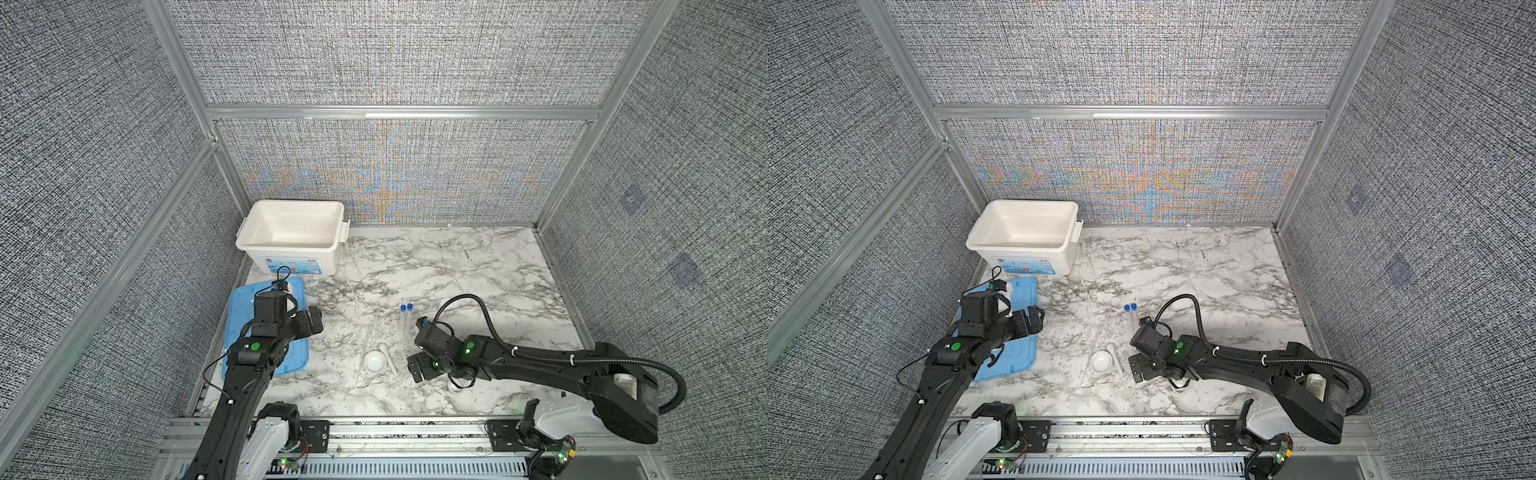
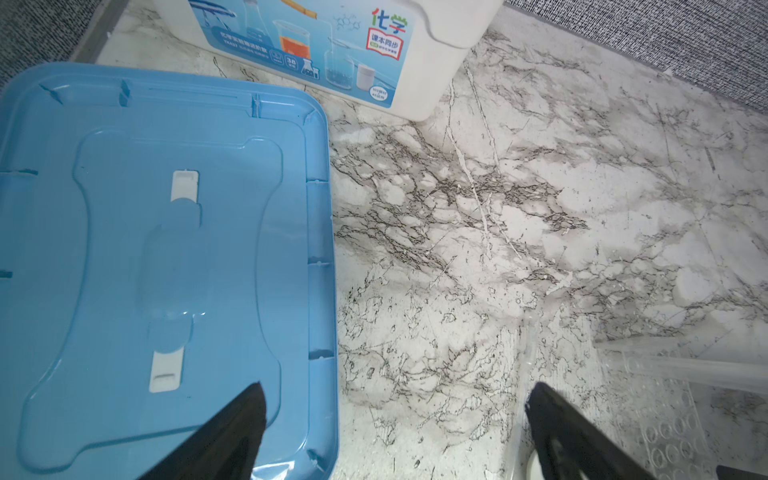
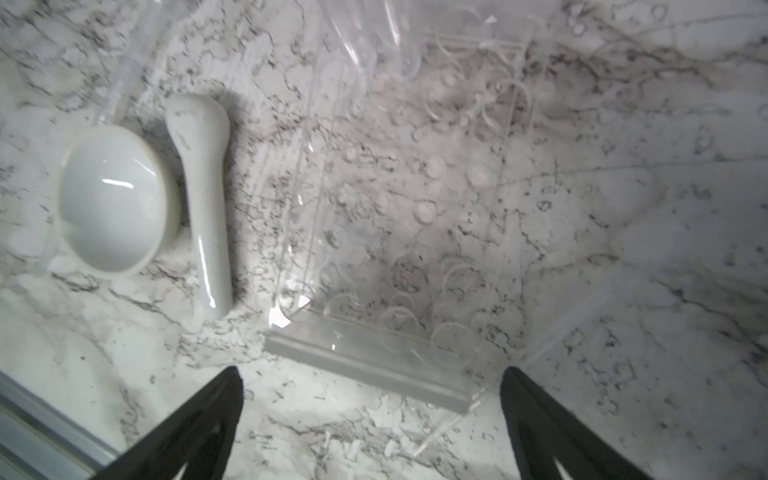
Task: Organize the chemistry lab equipment
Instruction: 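Move the right gripper down to the near edge of the clear rack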
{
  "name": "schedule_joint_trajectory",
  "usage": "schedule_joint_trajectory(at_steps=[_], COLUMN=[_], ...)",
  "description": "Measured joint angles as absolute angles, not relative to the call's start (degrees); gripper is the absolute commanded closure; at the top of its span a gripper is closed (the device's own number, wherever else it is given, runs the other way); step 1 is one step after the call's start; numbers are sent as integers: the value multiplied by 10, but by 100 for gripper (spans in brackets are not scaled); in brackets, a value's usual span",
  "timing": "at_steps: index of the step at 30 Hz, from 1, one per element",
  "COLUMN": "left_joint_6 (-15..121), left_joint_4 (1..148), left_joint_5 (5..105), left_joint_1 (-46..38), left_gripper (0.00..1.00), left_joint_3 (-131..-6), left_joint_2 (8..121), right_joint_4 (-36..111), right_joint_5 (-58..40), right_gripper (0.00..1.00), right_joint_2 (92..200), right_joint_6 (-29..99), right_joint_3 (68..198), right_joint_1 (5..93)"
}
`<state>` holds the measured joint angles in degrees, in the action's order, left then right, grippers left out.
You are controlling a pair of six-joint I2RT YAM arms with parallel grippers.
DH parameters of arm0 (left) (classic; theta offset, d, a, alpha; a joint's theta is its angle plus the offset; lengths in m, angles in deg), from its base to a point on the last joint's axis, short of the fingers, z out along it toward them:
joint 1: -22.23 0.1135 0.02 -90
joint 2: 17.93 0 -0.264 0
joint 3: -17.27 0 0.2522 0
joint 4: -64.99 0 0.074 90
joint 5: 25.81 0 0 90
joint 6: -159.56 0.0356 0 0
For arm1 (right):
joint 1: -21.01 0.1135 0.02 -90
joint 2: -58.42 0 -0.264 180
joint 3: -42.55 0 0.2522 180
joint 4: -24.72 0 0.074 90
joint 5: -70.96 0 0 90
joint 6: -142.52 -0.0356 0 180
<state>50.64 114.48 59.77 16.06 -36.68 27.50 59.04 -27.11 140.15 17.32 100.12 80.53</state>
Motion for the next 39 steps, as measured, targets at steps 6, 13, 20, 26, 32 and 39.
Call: schedule_joint_trajectory(at_steps=[6,13,20,26,32,39], left_joint_6=[506,506,506,504,504,504], left_joint_4=[1145,1145,1145,1145,1145,1145], left_joint_5=[607,606,606,606,606,606], left_joint_1=[160,159,159,159,159,159], left_gripper=[1,1,1,1,1,1], left_joint_3=[-367,-367,-367,-367,-367,-367], left_joint_2=[274,279,277,272,270,265], right_joint_4=[590,595,597,605,613,625], right_joint_5=[-282,-295,-298,-308,-321,-329], right_gripper=[1,5,11,12,13,13], right_joint_2=[1431,1443,1471,1491,1500,1518], right_joint_6=[164,144,136,133,126,119], right_joint_3=[1013,1014,1032,1049,1054,1064], right_joint_1=[806,807,810,818,821,823])
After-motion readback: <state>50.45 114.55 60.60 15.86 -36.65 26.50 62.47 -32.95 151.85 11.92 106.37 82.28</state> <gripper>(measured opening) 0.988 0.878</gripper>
